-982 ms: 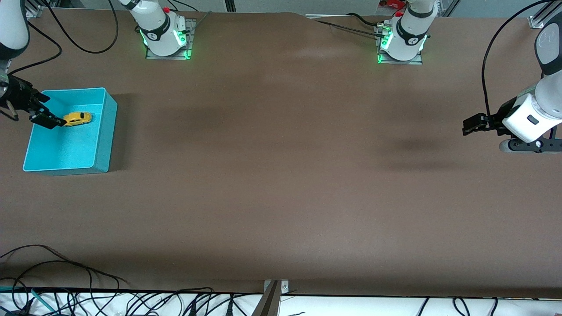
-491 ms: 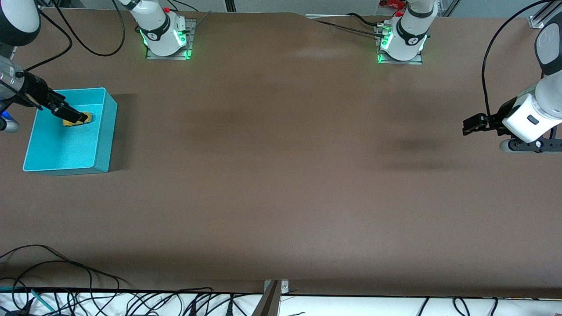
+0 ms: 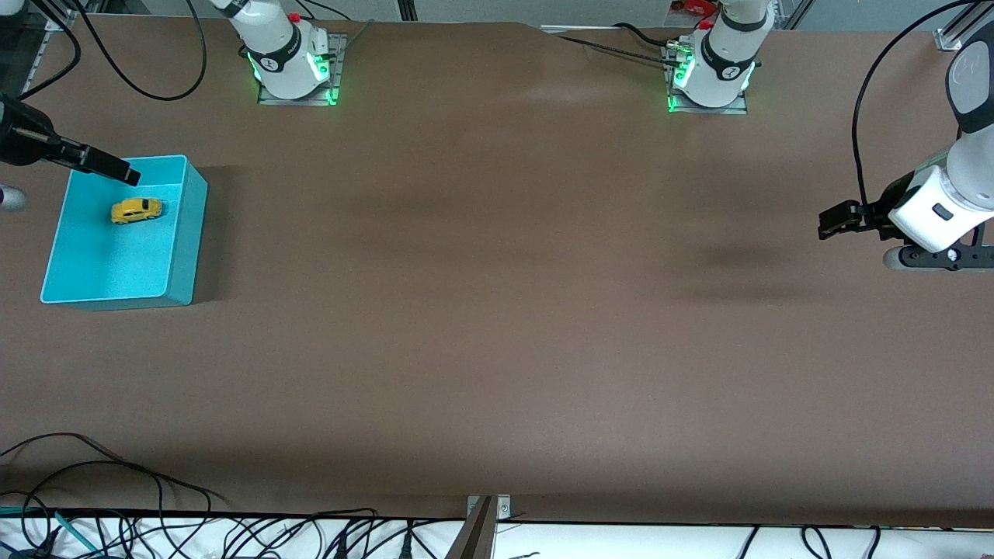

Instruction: Wind up and store yellow beetle car

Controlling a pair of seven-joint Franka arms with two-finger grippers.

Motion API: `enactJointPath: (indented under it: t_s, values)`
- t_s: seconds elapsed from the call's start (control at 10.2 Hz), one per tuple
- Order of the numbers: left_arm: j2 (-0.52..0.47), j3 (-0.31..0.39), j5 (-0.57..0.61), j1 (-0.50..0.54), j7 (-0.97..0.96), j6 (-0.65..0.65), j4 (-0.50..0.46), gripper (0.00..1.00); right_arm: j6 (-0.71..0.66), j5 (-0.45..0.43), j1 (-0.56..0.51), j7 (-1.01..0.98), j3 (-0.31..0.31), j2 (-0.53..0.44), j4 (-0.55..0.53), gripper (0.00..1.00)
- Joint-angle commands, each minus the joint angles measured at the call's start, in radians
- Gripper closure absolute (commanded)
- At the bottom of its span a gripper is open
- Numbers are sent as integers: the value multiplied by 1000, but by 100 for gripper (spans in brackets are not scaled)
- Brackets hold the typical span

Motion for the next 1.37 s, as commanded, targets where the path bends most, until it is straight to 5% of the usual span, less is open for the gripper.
enactJointPath:
  t_s: [0.0, 0.79, 1.28]
  values:
    - [-3, -2, -22, 9, 28, -8, 6, 1, -27, 32, -2, -32, 9, 10, 47, 0]
    - [-1, -2, -22, 9, 28, -8, 7, 0, -19, 13, -2, -106, 38, 20, 65, 0]
    - [-3, -2, -22, 9, 28, -8, 7, 0, -29, -96, -1, -104, 80, 16, 62, 0]
